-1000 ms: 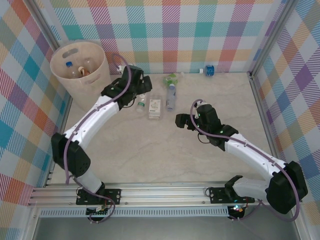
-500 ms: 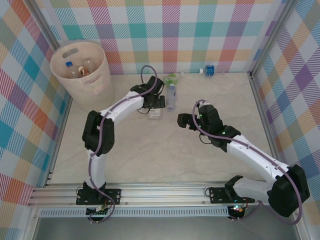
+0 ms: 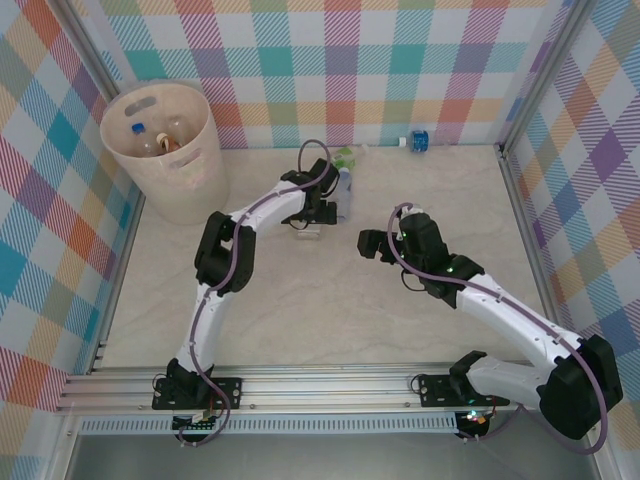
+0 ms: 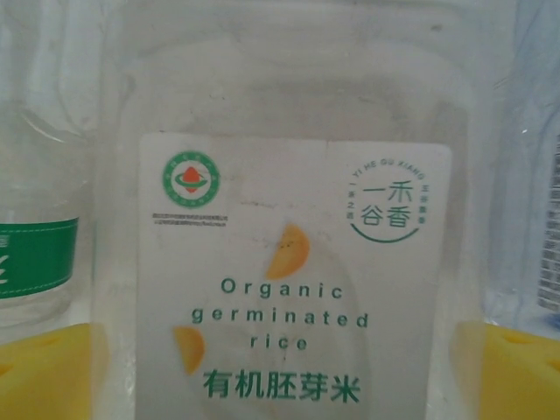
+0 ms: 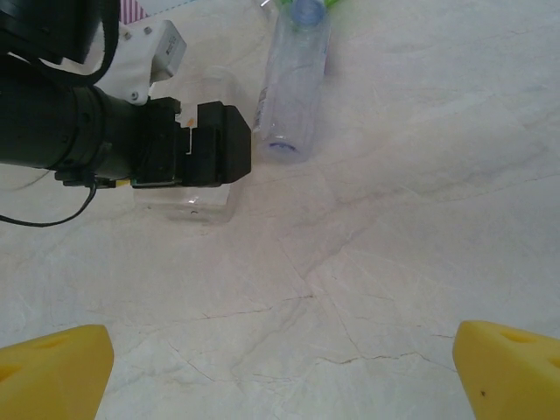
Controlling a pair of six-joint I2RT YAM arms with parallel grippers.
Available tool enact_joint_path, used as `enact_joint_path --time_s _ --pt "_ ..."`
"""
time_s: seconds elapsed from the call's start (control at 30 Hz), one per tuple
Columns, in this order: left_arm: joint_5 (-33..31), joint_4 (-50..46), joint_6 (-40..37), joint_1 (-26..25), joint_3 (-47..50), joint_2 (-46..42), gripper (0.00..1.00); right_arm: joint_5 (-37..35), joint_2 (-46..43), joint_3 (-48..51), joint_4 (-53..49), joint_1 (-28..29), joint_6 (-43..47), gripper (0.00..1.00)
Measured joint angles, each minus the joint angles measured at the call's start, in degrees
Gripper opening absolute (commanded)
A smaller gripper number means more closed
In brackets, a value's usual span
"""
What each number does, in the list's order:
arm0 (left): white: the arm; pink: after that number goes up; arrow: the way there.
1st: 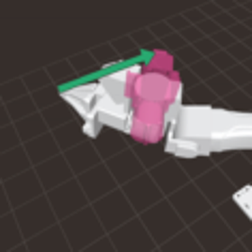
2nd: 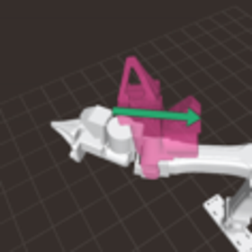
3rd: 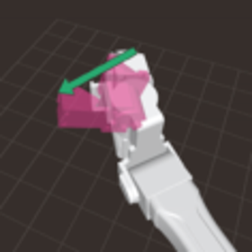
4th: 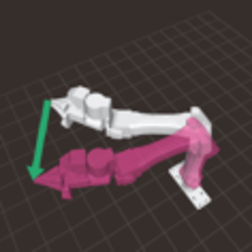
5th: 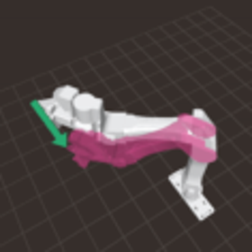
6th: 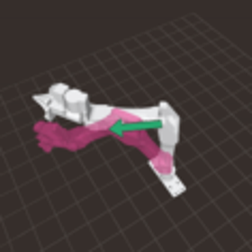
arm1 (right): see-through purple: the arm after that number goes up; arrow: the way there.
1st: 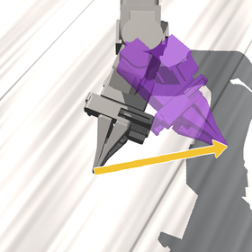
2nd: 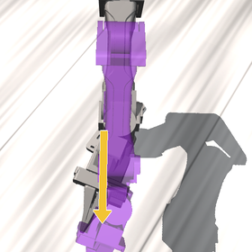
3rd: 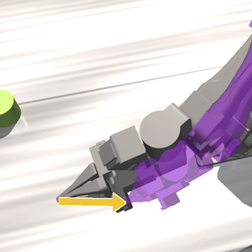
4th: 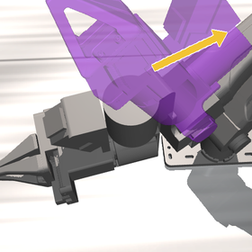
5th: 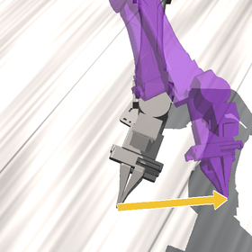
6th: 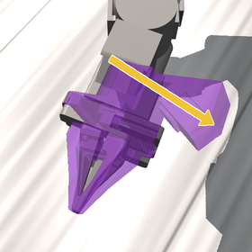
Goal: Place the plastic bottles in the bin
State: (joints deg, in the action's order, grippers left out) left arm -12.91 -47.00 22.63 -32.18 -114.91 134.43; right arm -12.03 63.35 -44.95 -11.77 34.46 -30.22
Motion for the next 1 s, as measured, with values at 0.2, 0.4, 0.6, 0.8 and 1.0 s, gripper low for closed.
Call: enact_joint_path --time_s 0.2,0.4,0.6,0.8,1.0 --pt "-0.17 0.28 -0.63 0.07 -0.28 0.85 0.9 0.02 0.0 0.2 0.0 0.0 0.0 1.0" --pt "-0.2 3.58 -1.29 0.07 3.43 -1.22 0.74 0.04 0.0 0.28 0.02 0.0 0.13 1.0" --pt "-0.13 4.39 -1.46 0.07 7.41 -4.17 0.67 1.84 -0.92 1.73 1.81 0.0 1.27 1.0" --pt "0.04 5.6 -1.46 0.11 11.04 -10.47 0.62 7.37 -1.49 2.34 5.16 0.0 4.13 1.0" --pt "0.59 6.73 -1.44 0.11 13.16 -18.45 0.61 13.64 -1.4 2.34 7.98 0.04 6.29 1.0"
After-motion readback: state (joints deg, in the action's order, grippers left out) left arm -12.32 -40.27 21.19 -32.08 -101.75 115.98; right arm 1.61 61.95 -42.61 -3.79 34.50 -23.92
